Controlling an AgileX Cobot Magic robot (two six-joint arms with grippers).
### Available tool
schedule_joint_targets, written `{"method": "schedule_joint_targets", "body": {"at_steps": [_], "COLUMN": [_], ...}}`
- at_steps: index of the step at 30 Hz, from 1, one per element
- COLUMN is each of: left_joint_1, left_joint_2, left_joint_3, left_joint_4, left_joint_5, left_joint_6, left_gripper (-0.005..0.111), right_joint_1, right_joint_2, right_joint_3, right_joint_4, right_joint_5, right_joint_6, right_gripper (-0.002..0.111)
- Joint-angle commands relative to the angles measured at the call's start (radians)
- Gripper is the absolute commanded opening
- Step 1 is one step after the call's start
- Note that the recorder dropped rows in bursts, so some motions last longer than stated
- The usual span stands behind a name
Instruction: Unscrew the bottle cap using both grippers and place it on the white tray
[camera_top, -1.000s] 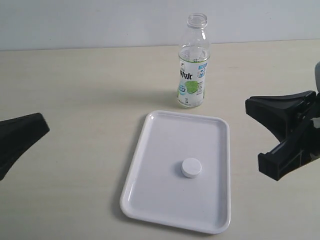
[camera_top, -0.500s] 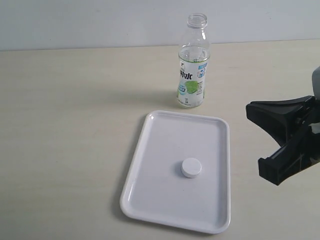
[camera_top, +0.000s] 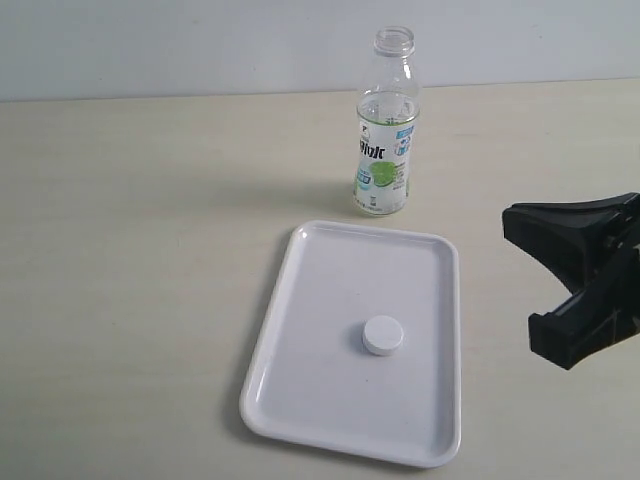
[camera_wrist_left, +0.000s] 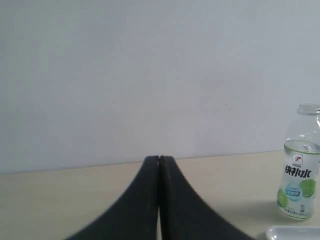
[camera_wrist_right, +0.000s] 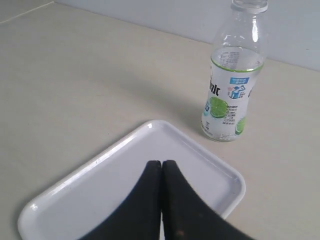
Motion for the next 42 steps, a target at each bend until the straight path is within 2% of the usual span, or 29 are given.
{"method": "schedule_joint_targets", "body": {"at_steps": [1,4,6,13,19,24,34,39,42], "left_joint_1": [-0.003,-0.003,-0.003,-0.003,-0.003,-0.003,-0.003,-0.003,-0.003], "left_joint_2": [-0.004,-0.004,-0.004,-0.004,-0.004,-0.004,-0.004,-0.004,-0.004], "left_joint_3": [0.002,0.002,0.002,0.002,0.002,0.002,0.002,0.002,0.002], "left_joint_4": [-0.014,-0.014,-0.014,-0.014,-0.014,-0.014,-0.014,-0.014,-0.014], "left_joint_5": [0.011,0.014,0.014,0.018,0.018,0.018,0.018,0.018,0.018], "left_joint_6": [-0.001,-0.001,-0.001,-0.001,-0.001,-0.001,-0.001,-0.001,-0.001], "left_gripper": [0.0,0.0,0.0,0.0,0.0,0.0,0.0,0.0,0.0], "right_joint_1": [0.0,0.007,-0.034,-0.335,-0.503,-0.521,-0.521,-0.521,-0.521], "right_joint_2": [-0.078,-0.12,-0.18,-0.496,-0.697,-0.757,-0.757,-0.763,-0.763], "right_joint_3": [0.0,0.0,0.012,0.146,0.28,0.307,0.307,0.307,0.307], "right_joint_4": [-0.002,0.0,0.009,0.07,0.075,0.099,0.11,0.382,0.419], "right_joint_5": [0.031,0.031,0.031,-0.016,-0.019,0.035,0.03,0.028,0.03], "right_joint_6": [-0.018,-0.01,-0.01,-0.01,0.025,0.058,0.055,-0.218,-0.291], "right_gripper": [0.0,0.0,0.0,0.0,0.0,0.0,0.0,0.0,0.0]}}
